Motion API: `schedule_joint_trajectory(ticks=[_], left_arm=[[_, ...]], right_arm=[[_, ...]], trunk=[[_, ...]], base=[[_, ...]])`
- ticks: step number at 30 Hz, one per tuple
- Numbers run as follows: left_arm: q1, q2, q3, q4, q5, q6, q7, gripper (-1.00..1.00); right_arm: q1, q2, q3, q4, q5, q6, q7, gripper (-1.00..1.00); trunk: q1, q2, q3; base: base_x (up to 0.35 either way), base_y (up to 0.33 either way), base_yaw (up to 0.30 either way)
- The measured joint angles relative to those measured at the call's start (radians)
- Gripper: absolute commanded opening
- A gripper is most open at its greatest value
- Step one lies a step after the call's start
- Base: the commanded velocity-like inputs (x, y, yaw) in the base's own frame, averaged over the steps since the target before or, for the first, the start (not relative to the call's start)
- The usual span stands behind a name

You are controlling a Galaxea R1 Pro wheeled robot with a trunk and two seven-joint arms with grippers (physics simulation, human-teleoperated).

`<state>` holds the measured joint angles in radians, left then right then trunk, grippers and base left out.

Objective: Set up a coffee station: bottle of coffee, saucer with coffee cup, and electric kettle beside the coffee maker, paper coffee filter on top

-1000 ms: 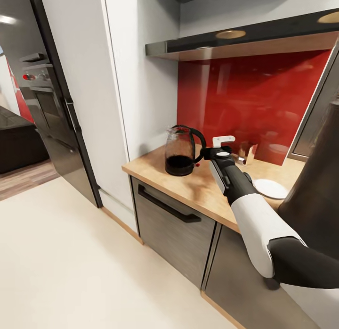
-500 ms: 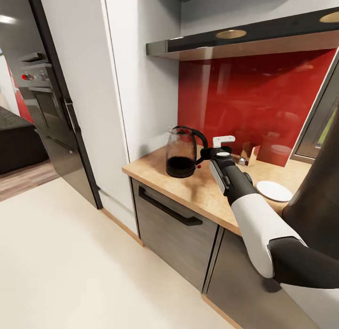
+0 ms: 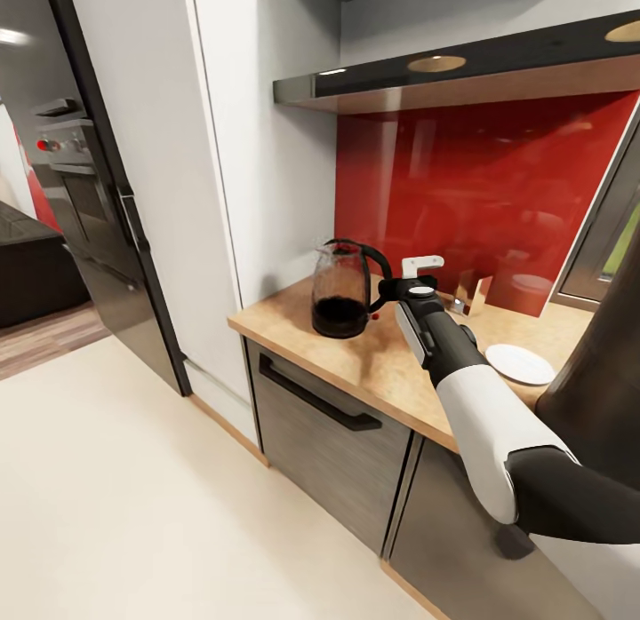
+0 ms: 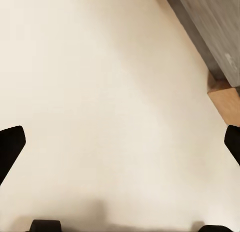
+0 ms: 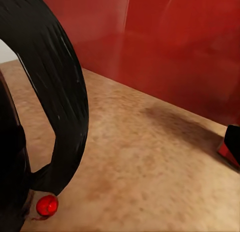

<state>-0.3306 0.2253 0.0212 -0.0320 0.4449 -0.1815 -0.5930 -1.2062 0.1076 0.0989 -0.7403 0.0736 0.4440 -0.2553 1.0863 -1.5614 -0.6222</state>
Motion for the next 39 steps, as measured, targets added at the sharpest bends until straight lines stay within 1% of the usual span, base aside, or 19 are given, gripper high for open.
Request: schedule_joint_trajectory(ticks=[24, 30, 39], left_arm=[[0.000, 0.000, 0.000, 0.000, 0.000, 0.000, 0.001, 1.00], [0.000, 0.000, 0.000, 0.000, 0.000, 0.000, 0.001, 1.00], [0.000, 0.000, 0.000, 0.000, 0.000, 0.000, 0.001, 1.00]], right_arm=[[0.001, -0.002, 0.000, -0.001, 0.000, 0.000, 0.001, 1.00], [0.000, -0.001, 0.000, -0.001, -0.001, 0.000, 0.001, 1.00], [0.000, -0.002, 0.000, 0.000, 0.000, 0.000, 0.001, 1.00]], trunk=[[0.000, 0.000, 0.000], [0.000, 0.000, 0.000], [0.000, 0.000, 0.000]], base=[[0.034, -0.001, 0.000], [0.124, 0.000, 0.000], [0.025, 0.000, 0.000]])
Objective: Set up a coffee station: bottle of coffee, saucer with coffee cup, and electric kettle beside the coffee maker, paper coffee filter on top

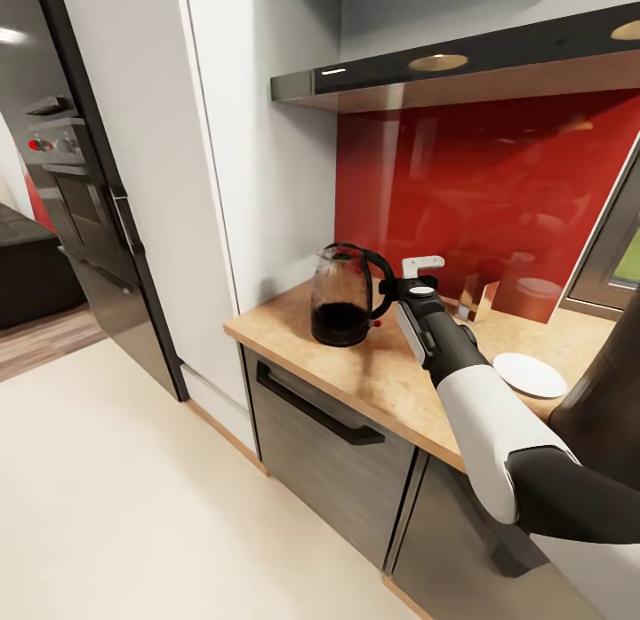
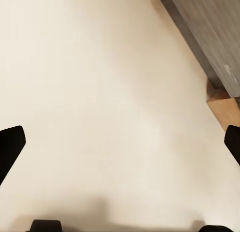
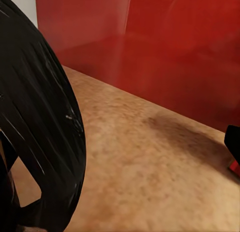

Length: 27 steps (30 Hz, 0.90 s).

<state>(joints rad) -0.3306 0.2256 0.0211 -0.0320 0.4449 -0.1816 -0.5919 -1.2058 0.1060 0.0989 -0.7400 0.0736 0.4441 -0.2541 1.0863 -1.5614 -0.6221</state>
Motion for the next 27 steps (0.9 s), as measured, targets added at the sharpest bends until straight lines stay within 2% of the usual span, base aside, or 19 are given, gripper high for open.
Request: schedule_joint_trajectory(ticks=[12, 13, 17, 20, 27], left_arm=[[0.000, 0.001, 0.000, 0.000, 0.000, 0.000, 0.000, 1.00], [0.000, 0.001, 0.000, 0.000, 0.000, 0.000, 0.000, 1.00], [0.000, 0.001, 0.000, 0.000, 0.000, 0.000, -0.001, 1.00], [0.000, 0.001, 0.000, 0.000, 0.000, 0.000, -0.001, 1.00], [0.000, 0.001, 0.000, 0.000, 0.000, 0.000, -0.005, 1.00]], right_arm=[[-0.001, 0.000, 0.000, 0.000, 0.000, 0.000, 0.000, 1.00], [-0.001, 0.000, 0.000, 0.000, 0.000, 0.000, 0.000, -1.00], [-0.001, 0.000, 0.000, 0.000, -0.003, -0.001, 0.001, -1.00], [-0.001, 0.000, -0.001, -0.001, 0.020, 0.003, -0.002, -1.00], [-0.001, 0.000, 0.000, -0.002, 0.017, 0.003, -0.002, -1.00]], trunk=[[0.000, 0.000, 0.000], [0.000, 0.000, 0.000], [0.000, 0.000, 0.000], [0.000, 0.000, 0.000], [0.000, 0.000, 0.000]], base=[[0.000, 0.000, 0.000], [0.000, 0.000, 0.000], [0.000, 0.000, 0.000], [0.000, 0.000, 0.000], [0.000, 0.000, 0.000]])
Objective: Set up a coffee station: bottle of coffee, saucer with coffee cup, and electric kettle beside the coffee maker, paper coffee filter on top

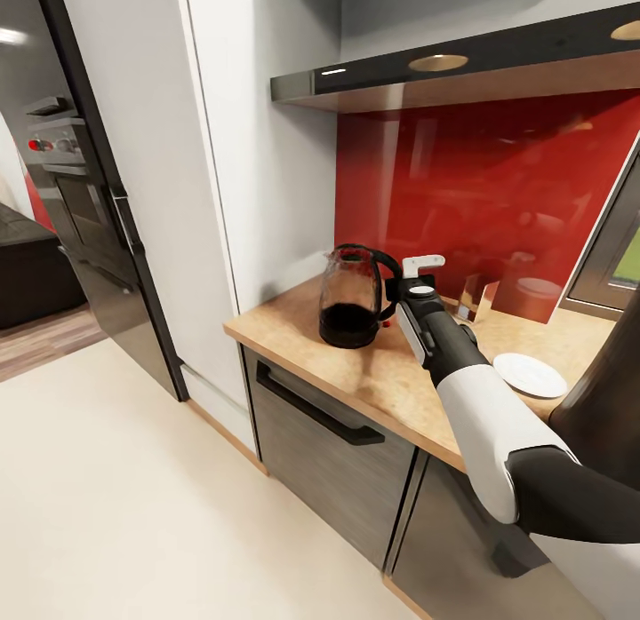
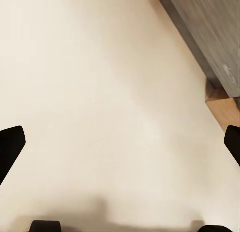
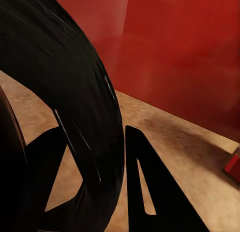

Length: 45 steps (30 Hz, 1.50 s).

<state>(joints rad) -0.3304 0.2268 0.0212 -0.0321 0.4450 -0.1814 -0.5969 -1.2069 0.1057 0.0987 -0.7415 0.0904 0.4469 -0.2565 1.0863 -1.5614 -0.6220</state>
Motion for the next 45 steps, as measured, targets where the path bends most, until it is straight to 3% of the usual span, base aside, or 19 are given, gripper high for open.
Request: schedule_joint_trajectory(ticks=[5, 8, 20, 25, 29, 35, 39, 45], left_arm=[[0.000, 0.000, 0.000, 0.000, 0.000, 0.000, -0.001, 1.00], [0.000, -0.001, -0.001, -0.001, 0.000, 0.000, -0.002, 1.00], [0.000, -0.001, -0.001, -0.001, 0.000, 0.000, -0.001, 1.00], [0.000, -0.001, -0.001, -0.001, 0.000, 0.000, -0.001, 1.00], [0.000, -0.001, -0.001, -0.001, 0.000, 0.000, -0.001, 1.00], [0.000, -0.001, -0.002, 0.000, 0.000, 0.000, -0.001, 1.00], [0.000, -0.001, -0.002, -0.001, 0.000, 0.000, -0.001, 1.00], [0.000, -0.001, -0.001, -0.001, 0.000, 0.000, -0.001, 1.00]], right_arm=[[0.000, 0.002, 0.000, 0.000, 0.003, 0.002, -0.001, -1.00], [0.001, 0.003, 0.000, 0.002, -0.019, -0.001, 0.003, -1.00], [-0.019, 0.005, 0.000, -0.016, -0.020, 0.011, 0.006, -1.00], [-0.034, 0.006, 0.000, -0.041, -0.064, 0.068, 0.008, -1.00], [-0.041, 0.006, 0.001, -0.145, -0.124, 0.201, 0.011, -1.00], [-0.041, 0.010, 0.003, -0.228, -0.130, 0.274, 0.009, -1.00], [-0.041, 0.012, 0.007, -0.295, -0.133, 0.368, 0.010, -1.00], [-0.041, 0.012, 0.007, -0.327, -0.130, 0.392, 0.010, -1.00]], trunk=[[0.000, 0.000, 0.000], [-0.011, 0.021, 0.009], [-0.057, 0.105, 0.047], [-0.077, 0.140, 0.062], [-0.092, 0.168, 0.075], [-0.100, 0.182, 0.081], [-0.100, 0.182, 0.081], [-0.100, 0.182, 0.081]], base=[[0.000, 0.000, 0.000], [0.000, 0.000, 0.000], [0.000, 0.000, 0.000], [0.000, 0.000, 0.000], [0.000, 0.000, 0.000], [0.000, 0.000, 0.000], [0.000, 0.000, 0.000], [0.000, 0.000, 0.000]])
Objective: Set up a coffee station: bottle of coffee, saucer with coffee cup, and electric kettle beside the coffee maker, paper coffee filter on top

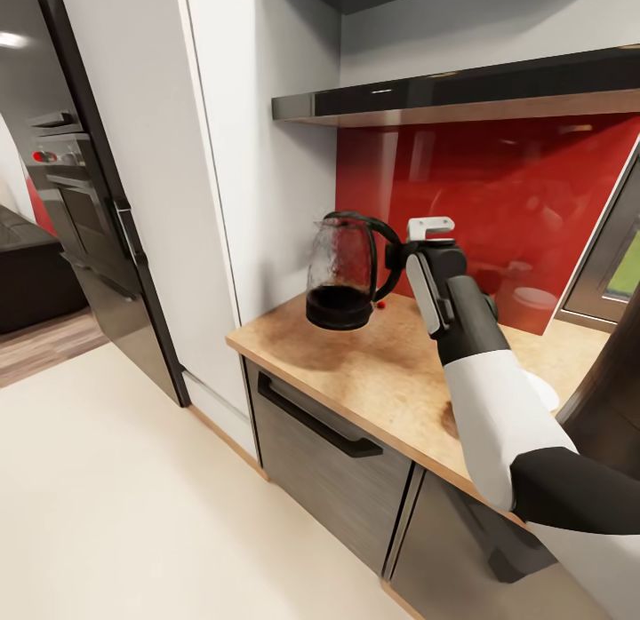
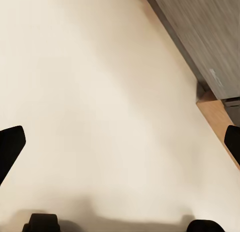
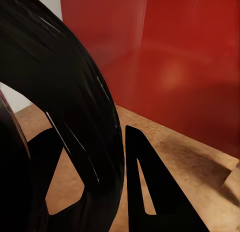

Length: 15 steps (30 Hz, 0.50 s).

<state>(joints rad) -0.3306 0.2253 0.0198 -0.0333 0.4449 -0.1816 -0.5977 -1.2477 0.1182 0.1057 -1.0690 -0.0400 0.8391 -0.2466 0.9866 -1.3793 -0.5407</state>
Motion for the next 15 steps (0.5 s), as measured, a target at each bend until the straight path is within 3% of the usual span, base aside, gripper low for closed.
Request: schedule_joint_trajectory(ticks=[5, 6, 8, 10, 15], left_arm=[[0.000, 0.000, 0.000, 0.000, 0.000, 0.000, 0.003, 1.00], [0.000, 0.000, 0.000, 0.000, 0.000, 0.000, 0.005, 1.00], [0.000, 0.000, 0.000, 0.000, 0.000, 0.000, 0.005, 1.00], [0.000, 0.000, 0.000, 0.001, 0.000, 0.000, 0.004, 1.00], [0.000, 0.000, 0.000, 0.000, 0.000, 0.000, 0.004, 1.00]], right_arm=[[0.000, 0.000, 0.000, -0.005, -0.002, 0.004, 0.000, -1.00], [0.001, 0.000, 0.001, -0.005, -0.008, 0.005, 0.001, -1.00], [0.001, 0.000, 0.002, -0.007, -0.067, 0.003, 0.003, -1.00], [0.002, 0.000, 0.003, -0.007, -0.051, 0.008, 0.003, -1.00], [0.010, 0.001, 0.004, -0.065, -0.065, 0.006, 0.005, -1.00]], trunk=[[0.000, 0.000, 0.000], [0.000, 0.000, 0.000], [0.000, 0.000, 0.000], [0.001, 0.000, 0.000], [0.000, 0.000, 0.000]], base=[[-0.003, 0.000, 0.000], [-0.303, 0.000, 0.000], [-0.313, 0.000, 0.000], [-0.330, 0.000, 0.000], [-0.301, 0.000, 0.000]])
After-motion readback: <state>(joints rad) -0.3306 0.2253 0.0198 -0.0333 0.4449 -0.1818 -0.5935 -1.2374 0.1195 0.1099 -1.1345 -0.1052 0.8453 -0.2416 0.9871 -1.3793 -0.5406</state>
